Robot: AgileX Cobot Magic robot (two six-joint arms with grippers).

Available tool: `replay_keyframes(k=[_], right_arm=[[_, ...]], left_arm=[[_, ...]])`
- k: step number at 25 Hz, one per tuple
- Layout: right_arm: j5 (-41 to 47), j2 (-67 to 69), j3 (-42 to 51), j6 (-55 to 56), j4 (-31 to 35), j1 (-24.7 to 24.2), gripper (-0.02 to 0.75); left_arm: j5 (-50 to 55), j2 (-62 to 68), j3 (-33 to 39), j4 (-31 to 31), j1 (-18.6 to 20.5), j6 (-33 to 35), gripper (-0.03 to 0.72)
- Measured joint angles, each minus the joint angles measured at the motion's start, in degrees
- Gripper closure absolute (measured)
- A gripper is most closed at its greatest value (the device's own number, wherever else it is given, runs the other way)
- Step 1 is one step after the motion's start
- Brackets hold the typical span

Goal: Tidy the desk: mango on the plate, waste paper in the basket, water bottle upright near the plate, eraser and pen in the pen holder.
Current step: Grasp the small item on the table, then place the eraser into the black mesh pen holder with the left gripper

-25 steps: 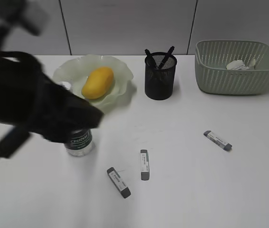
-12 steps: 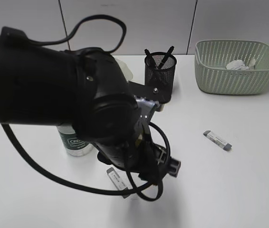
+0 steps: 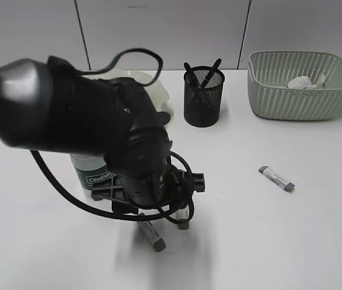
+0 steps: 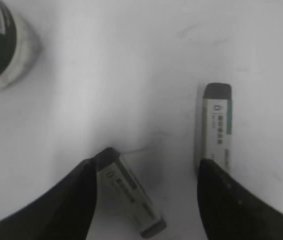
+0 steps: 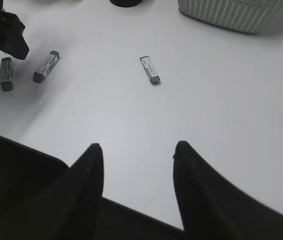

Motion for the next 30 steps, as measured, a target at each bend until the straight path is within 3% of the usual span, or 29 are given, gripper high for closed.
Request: replay_keyframes(k=[9, 13, 17, 23, 26, 30], right_arm=[[0.0, 0.0, 0.0, 0.0, 0.0, 0.0, 0.366], [0.0, -0.01, 0.0, 0.0, -0.05, 0.0, 0.366], [0.0, -0.01, 0.0, 0.0, -0.05, 0.0, 0.366], [0.0, -0.01, 0.0, 0.0, -0.05, 0.0, 0.367], [0.04, -0.01, 0.0, 0.0, -0.11, 0.0, 0.367], [0.04, -0.01, 0.0, 0.0, -0.15, 0.0, 0.367]], left_arm=[[0.09, 4.99, -0.05, 0.0, 0.0, -8.21, 0.234], [1.33, 5.13, -0.23, 0.21, 0.04, -8.64, 0.342], [1.44, 5.18, -0.23, 0.82, 0.04, -8.71, 0.54], [-5.51, 4.59, -0.23, 2.67, 0.04, -9.08, 0.545], [-15.01, 2.0, -0.71, 9.7, 0.25, -9.71, 0.545], [-26.1, -1.08, -6.06, 28.8, 2.65, -9.9, 0.545]])
